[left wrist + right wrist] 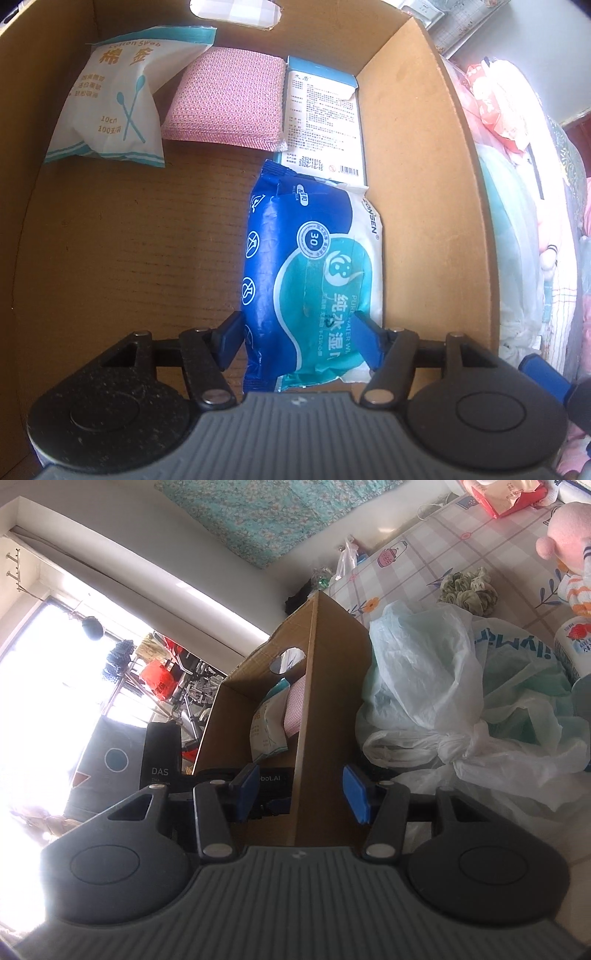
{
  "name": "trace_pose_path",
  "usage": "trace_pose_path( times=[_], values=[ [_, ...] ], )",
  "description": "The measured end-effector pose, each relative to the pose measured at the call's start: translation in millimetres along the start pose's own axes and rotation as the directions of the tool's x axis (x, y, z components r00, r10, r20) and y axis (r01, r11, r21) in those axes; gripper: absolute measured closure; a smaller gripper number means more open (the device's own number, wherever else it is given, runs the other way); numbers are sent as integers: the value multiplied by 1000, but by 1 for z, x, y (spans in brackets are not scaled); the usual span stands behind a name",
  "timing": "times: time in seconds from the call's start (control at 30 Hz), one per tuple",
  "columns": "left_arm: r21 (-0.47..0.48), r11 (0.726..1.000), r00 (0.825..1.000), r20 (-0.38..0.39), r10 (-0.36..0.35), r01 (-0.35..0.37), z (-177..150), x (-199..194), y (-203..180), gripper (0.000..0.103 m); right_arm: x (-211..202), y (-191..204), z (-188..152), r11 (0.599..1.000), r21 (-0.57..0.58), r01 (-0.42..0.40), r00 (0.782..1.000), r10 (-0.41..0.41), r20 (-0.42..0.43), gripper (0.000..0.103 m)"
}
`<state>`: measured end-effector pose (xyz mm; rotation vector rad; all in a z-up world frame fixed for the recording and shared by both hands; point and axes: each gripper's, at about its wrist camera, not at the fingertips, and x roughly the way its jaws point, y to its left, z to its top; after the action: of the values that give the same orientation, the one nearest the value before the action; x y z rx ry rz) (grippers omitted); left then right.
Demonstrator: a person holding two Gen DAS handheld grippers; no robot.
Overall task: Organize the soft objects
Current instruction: 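Lower the wet wipes pack into the box and open the left tool, then reach the right tool to the pink plush toy and grasp its head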
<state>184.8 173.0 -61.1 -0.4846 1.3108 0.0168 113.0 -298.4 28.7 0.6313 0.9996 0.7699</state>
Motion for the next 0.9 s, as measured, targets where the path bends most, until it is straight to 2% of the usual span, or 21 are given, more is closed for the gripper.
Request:
trace_pose_path(
  times=[0.13, 0.3, 0.53, 0.67, 0.73, 0.8, 0.9],
  values=[
    [-23, 1000, 1000, 22, -11, 12, -2, -2, 6, 38, -1, -3, -12, 999, -9, 40, 999, -40, -5, 52],
    [-30, 999, 997, 67, -41, 43, -13, -22, 4, 23, -13, 3, -20, 995, -62, 73, 997, -71, 28, 48],
    [16, 1000, 980, 196, -17, 14, -42, -71, -3, 15, -35, 11, -27, 985, -124, 118, 990, -107, 96, 41],
    [54, 998, 948, 319, 10, -29, -67, -103, -15, 13, -49, 12, -35, 978, -152, 144, 983, -124, 134, 39],
    [70, 996, 924, 381, 16, -46, -79, -118, -24, 13, -57, 10, -39, 973, -165, 160, 979, -135, 155, 39],
    [95, 994, 894, 448, 11, -60, -89, -133, -38, 12, -65, 8, -42, 969, -173, 177, 974, -147, 175, 38],
    [132, 989, 856, 517, -9, -69, -105, -147, -61, 9, -78, 1, -47, 963, -172, 206, 964, -169, 206, 38]
  ],
)
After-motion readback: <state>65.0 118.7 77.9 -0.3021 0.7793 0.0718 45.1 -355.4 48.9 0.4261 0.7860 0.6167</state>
